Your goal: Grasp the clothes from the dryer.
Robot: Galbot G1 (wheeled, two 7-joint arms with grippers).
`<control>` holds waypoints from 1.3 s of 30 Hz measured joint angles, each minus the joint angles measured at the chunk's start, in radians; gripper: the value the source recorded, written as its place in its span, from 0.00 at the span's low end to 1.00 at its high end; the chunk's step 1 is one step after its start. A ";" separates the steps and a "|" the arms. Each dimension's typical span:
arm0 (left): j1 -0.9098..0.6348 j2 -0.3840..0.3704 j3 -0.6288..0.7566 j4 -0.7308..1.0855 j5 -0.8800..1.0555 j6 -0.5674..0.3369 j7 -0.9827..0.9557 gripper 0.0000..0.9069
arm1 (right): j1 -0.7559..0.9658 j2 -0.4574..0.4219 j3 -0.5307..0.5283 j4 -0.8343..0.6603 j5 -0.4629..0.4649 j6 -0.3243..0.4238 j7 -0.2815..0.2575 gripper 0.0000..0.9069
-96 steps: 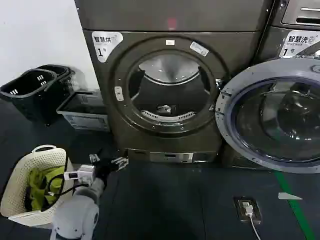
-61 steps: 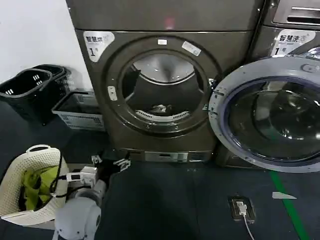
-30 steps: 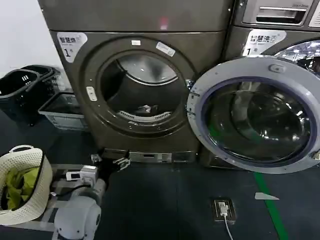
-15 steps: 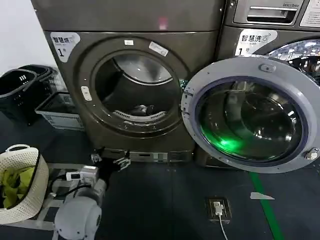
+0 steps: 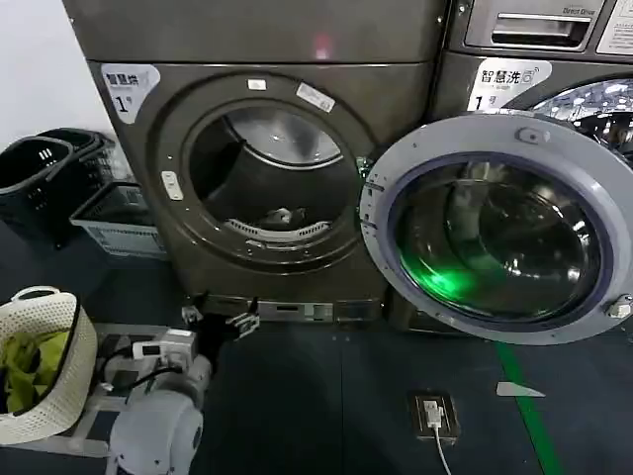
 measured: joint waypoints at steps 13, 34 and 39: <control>0.005 -0.002 0.003 -0.003 0.000 0.000 -0.002 1.00 | 0.000 0.000 -0.002 -0.002 0.001 -0.001 0.000 1.00; 0.004 -0.005 0.006 0.003 0.000 0.000 -0.012 1.00 | 0.003 -0.011 -0.005 -0.009 0.000 -0.001 0.001 1.00; 0.004 -0.004 0.011 0.003 0.002 0.000 -0.021 1.00 | 0.007 -0.013 -0.010 -0.010 0.000 -0.001 0.001 1.00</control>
